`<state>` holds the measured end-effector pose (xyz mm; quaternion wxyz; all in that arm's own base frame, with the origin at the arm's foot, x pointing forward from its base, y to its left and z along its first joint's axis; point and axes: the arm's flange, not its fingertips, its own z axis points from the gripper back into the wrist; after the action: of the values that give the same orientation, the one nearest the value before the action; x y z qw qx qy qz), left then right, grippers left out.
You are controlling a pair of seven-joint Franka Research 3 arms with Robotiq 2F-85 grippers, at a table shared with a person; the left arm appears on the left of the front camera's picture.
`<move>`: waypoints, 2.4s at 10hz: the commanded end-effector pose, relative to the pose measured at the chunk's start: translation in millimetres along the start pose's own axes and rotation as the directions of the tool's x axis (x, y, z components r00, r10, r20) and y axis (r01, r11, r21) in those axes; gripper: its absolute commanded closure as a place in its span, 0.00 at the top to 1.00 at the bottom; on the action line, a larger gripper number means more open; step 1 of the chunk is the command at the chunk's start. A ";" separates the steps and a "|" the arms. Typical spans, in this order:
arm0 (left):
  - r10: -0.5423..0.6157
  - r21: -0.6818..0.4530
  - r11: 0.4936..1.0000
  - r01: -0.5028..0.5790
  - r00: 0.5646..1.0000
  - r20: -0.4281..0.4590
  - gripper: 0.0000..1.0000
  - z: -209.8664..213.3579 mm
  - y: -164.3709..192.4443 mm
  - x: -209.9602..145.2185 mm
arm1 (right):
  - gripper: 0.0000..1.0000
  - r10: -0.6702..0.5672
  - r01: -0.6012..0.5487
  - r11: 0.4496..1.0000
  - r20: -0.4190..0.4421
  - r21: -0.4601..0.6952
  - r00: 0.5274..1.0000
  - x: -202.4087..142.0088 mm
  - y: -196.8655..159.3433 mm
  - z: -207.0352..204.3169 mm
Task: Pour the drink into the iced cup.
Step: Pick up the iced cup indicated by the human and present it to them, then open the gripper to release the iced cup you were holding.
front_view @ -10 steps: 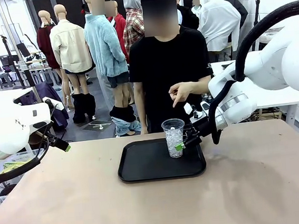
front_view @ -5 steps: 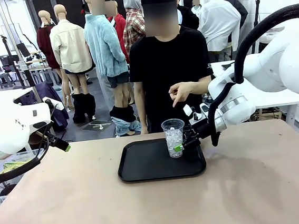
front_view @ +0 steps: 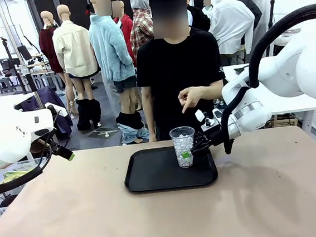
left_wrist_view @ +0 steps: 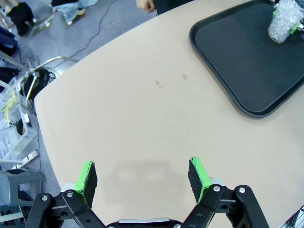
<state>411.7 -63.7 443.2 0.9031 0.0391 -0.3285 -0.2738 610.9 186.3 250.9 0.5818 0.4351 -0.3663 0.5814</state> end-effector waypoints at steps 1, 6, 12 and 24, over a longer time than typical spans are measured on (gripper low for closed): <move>-0.003 0.003 1.000 0.003 1.000 -0.018 1.00 2.7 1.4 1.3 | 0.55 -0.004 0.004 1.000 0.057 -0.002 0.998 -0.8 -1.9 1.7; -0.003 0.003 1.000 0.003 1.000 -0.018 1.00 2.7 1.4 1.3 | 0.55 0.017 -0.014 0.999 0.086 -0.034 0.996 11.5 13.9 12.9; -0.003 0.003 1.000 0.003 1.000 -0.018 1.00 2.7 1.4 1.3 | 0.55 0.032 -0.029 0.998 0.049 -0.060 0.998 28.8 19.7 27.7; -0.003 0.003 1.000 0.003 1.000 -0.018 1.00 2.7 1.4 1.3 | 0.55 0.027 -0.020 0.982 0.037 -0.186 0.999 104.5 -17.6 102.8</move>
<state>411.6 -63.7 443.2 0.9031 0.0391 -0.3284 -0.2738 635.3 127.6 382.2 0.5987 0.3839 -0.4419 0.5467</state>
